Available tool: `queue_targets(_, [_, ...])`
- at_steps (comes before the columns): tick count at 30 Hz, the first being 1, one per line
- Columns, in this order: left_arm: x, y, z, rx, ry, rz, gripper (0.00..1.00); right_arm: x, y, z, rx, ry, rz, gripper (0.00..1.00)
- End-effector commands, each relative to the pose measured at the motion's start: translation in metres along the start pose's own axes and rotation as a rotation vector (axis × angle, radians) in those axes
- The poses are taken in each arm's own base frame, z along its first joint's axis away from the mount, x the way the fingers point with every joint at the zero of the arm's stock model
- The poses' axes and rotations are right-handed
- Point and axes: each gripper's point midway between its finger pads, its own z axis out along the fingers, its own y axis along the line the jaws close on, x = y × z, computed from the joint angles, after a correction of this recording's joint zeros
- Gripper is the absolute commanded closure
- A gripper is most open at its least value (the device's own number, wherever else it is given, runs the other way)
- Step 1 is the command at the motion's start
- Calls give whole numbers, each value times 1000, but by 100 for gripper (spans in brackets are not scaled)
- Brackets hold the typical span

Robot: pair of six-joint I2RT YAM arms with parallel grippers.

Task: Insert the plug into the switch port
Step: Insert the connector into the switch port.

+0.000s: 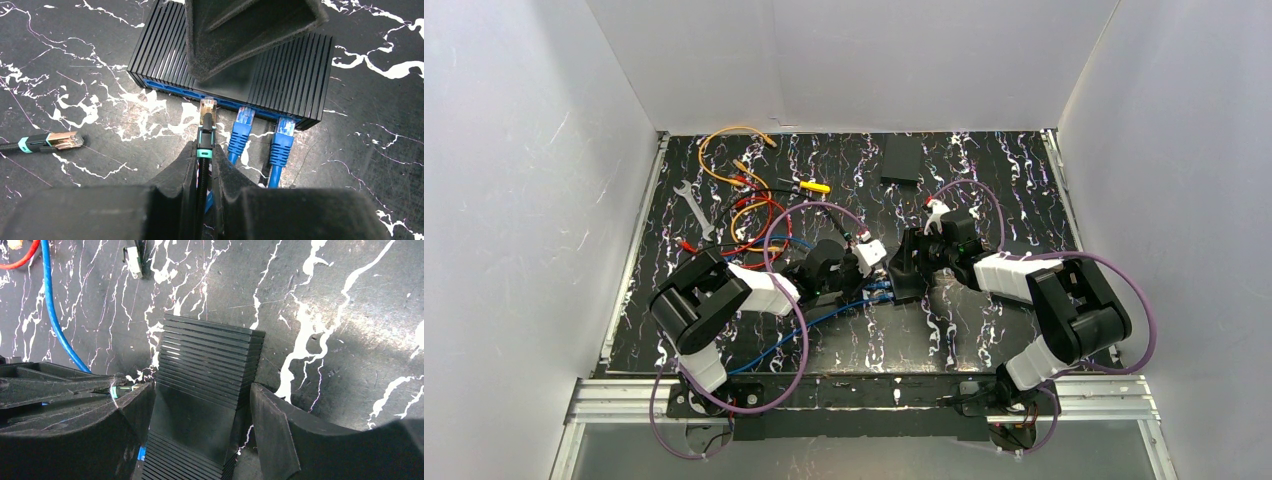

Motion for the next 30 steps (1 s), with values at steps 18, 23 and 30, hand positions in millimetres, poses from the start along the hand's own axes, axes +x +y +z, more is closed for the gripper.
queue_targets(18, [-19, 2, 14, -7, -56, -37, 100, 25, 3, 3, -42, 68, 47, 23])
queue_targets(23, [-23, 1, 19, -3, -89, -45, 100, 29, 13, 5, -112, 85, 61, 23])
queue_targets(30, [-34, 12, 18, -72, -151, -91, 100, 37, 25, 4, -181, 118, 93, 24])
